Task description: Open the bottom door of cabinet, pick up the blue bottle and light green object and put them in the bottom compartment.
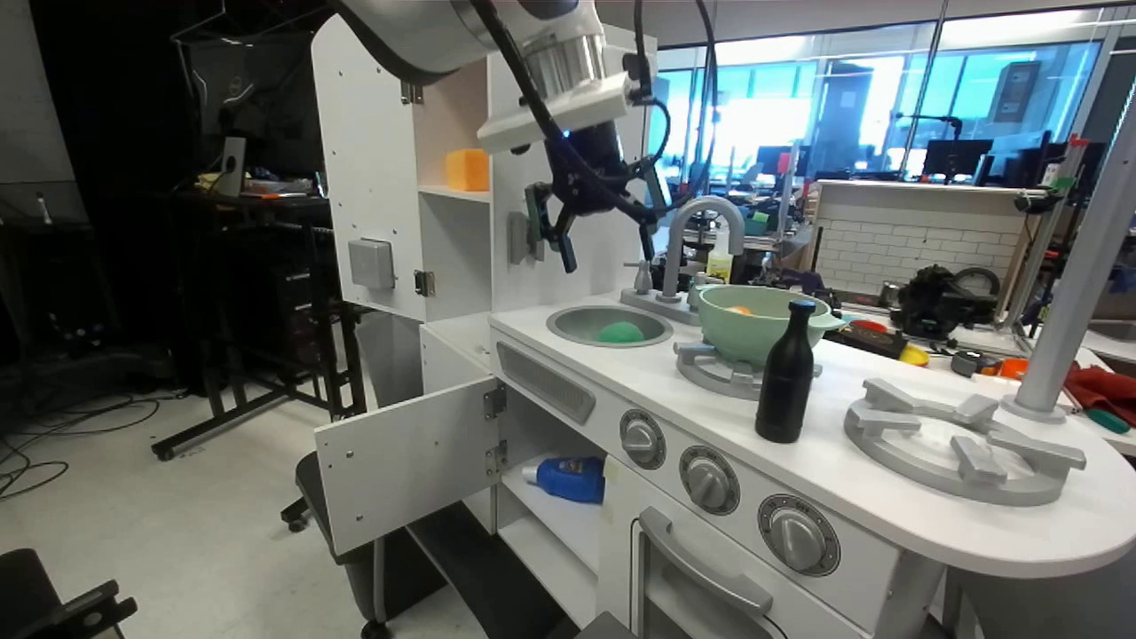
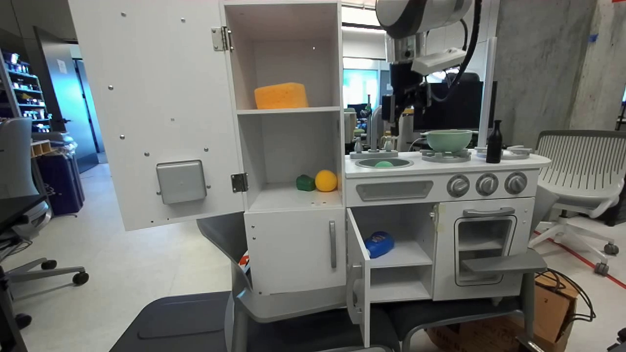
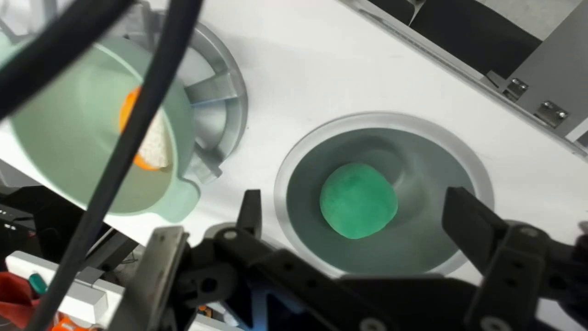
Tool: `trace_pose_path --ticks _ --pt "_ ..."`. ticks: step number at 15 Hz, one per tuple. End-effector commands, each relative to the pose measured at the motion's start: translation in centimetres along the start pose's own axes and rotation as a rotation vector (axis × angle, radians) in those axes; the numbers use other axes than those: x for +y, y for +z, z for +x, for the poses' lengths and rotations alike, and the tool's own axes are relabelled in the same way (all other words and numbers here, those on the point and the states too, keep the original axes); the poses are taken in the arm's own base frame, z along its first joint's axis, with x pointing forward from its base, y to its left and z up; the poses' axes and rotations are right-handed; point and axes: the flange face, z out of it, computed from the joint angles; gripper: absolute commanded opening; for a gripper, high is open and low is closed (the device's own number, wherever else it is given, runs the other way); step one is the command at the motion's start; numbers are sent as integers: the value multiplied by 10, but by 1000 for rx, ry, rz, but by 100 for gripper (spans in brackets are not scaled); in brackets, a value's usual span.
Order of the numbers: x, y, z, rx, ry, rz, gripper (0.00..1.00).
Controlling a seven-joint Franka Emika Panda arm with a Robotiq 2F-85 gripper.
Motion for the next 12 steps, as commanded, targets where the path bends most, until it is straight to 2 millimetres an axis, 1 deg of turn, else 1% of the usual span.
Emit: trace_pose_path --ticks 1,4,7,12 --pt "-12 42 29 12 -8 65 100" --pt "-16 67 40 33 -5 84 100" --pt "-13 82 46 38 -8 87 100" --pt "-7 102 46 24 -26 97 100"
